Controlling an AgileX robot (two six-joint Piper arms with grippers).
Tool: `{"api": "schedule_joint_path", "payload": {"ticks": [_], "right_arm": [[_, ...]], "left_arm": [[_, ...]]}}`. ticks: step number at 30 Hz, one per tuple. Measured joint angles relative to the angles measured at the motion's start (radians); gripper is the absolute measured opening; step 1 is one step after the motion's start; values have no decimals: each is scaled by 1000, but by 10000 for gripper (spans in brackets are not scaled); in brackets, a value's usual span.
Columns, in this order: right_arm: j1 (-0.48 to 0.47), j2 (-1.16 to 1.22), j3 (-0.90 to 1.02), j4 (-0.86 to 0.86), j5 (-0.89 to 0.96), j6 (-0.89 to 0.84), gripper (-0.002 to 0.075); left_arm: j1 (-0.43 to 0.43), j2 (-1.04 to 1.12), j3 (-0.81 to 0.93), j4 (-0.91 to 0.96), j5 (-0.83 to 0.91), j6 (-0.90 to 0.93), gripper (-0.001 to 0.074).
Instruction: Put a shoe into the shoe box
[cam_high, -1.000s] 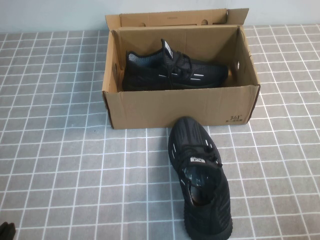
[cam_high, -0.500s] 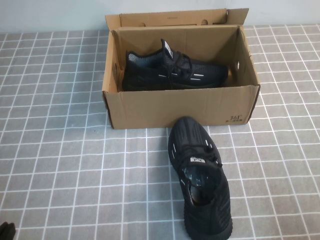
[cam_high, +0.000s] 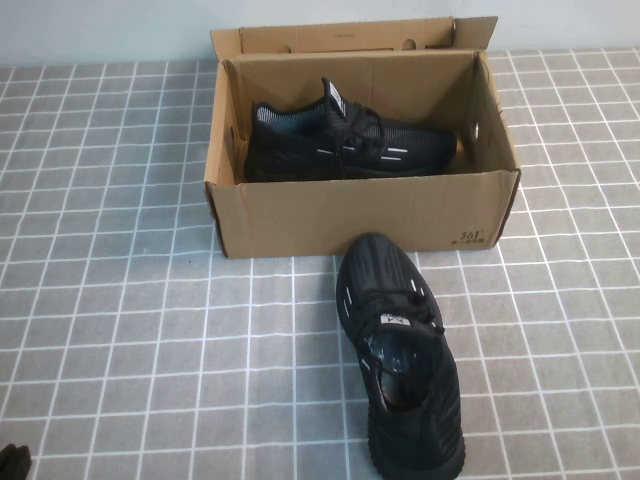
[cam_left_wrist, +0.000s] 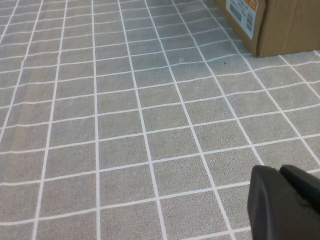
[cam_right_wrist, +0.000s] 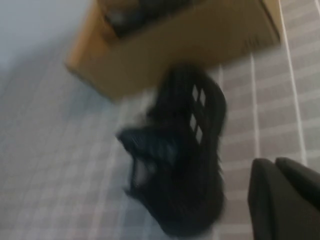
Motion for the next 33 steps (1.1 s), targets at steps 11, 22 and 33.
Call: {"api": "schedule_joint_path", "payload": {"ticks": [11, 22, 33], "right_arm": [[9, 555, -412, -233, 365, -213, -16], [370, 963, -720, -260, 335, -423, -15], [659, 1297, -916, -516, 354, -547, 386]], "left_arm": [[0, 0, 0, 0, 0, 0, -1], [0, 0, 0, 0, 0, 0, -1], [0, 0, 0, 0, 0, 0, -1]]}}
